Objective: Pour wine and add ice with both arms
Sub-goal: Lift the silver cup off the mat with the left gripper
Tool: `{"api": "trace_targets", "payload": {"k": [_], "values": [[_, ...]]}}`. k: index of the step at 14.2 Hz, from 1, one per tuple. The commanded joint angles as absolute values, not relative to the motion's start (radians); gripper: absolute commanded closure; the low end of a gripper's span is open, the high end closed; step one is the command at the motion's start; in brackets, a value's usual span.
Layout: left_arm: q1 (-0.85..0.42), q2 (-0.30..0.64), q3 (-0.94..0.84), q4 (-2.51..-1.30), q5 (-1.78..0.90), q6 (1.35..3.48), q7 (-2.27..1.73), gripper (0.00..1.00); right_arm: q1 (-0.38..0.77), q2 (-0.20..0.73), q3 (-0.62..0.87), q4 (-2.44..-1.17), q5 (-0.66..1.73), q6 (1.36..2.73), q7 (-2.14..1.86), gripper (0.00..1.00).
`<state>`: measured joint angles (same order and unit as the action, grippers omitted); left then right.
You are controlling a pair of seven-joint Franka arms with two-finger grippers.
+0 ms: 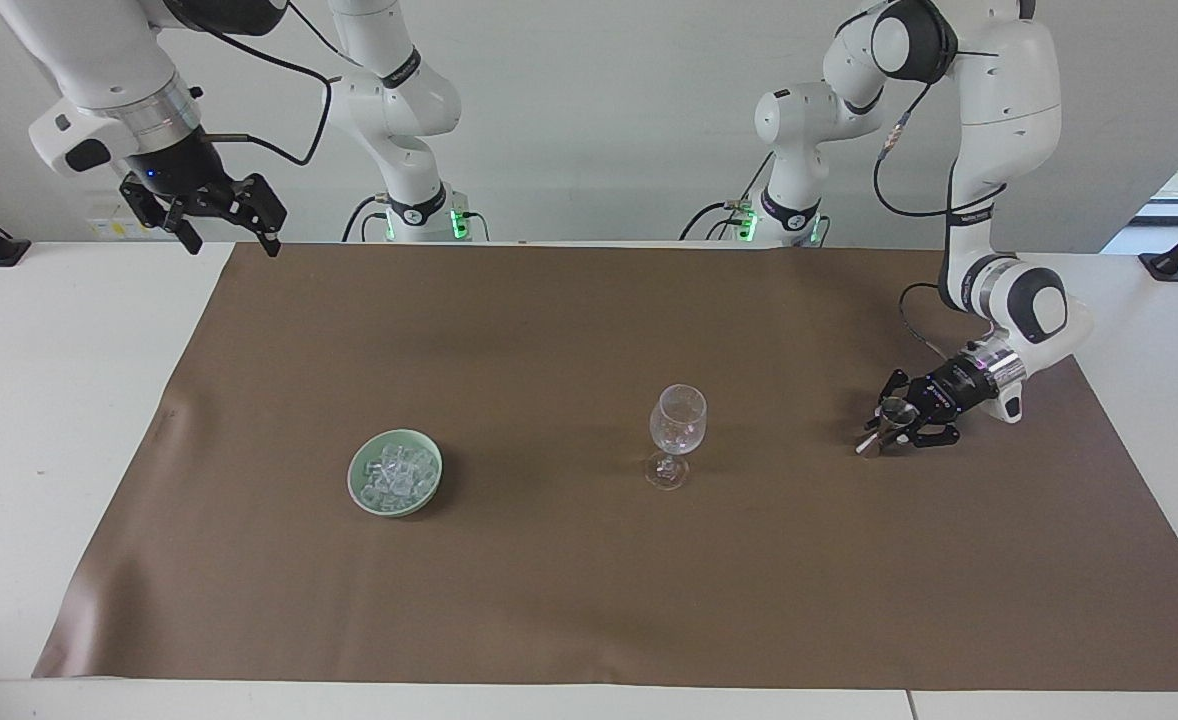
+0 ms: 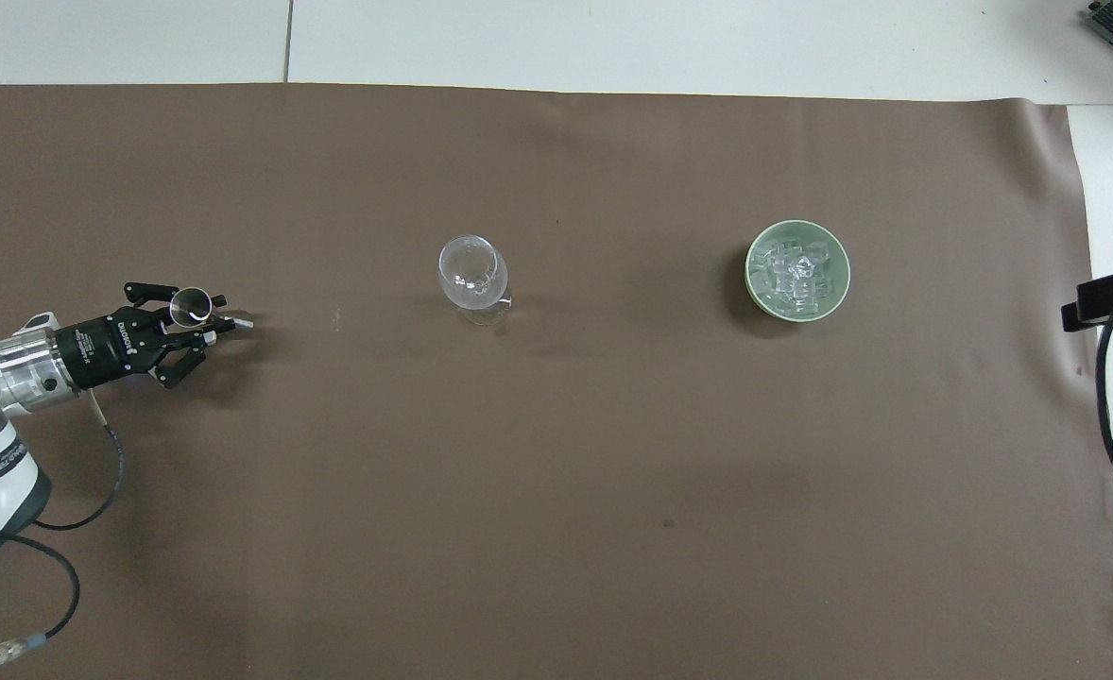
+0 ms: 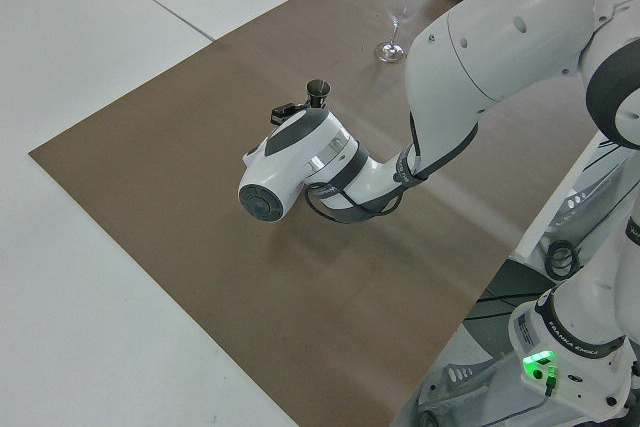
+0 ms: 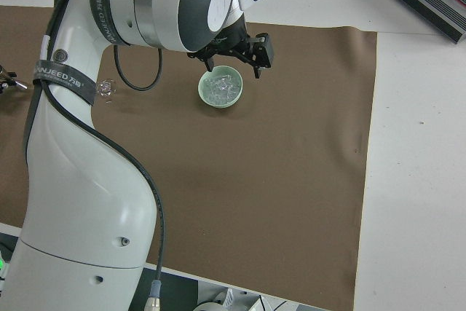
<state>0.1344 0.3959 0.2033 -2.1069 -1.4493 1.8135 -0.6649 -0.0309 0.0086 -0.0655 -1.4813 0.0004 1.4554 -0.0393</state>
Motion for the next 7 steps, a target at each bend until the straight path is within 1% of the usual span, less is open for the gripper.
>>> {"api": "trace_targets", "payload": {"k": [1,3,4,5,7], "values": [[0.123,0.387,0.213,-2.129,-1.474,1.830,-0.652,0.77,-0.031,0.002,-0.064,-1.486,-0.002,1.463,-0.021,0.00],[0.124,0.387,0.213,-2.129,-1.474,1.830,-0.652,0.88,-0.031,0.002,-0.064,-1.486,-0.002,1.463,-0.021,0.00],[0.124,0.387,0.213,-2.129,-1.474,1.830,-0.652,0.96,-0.031,0.002,-0.064,-1.486,-0.002,1.463,-0.021,0.00],[0.124,0.387,0.213,-2.129,-1.474,1.830,-0.652,1.00,-0.031,0.002,-0.066,-1.486,-0.002,1.463,-0.021,0.00],[0.124,0.387,0.213,-2.129,-1.474,1.830,-0.652,1.00,-0.031,0.002,-0.064,-1.486,-0.002,1.463,-0.021,0.00]]}}
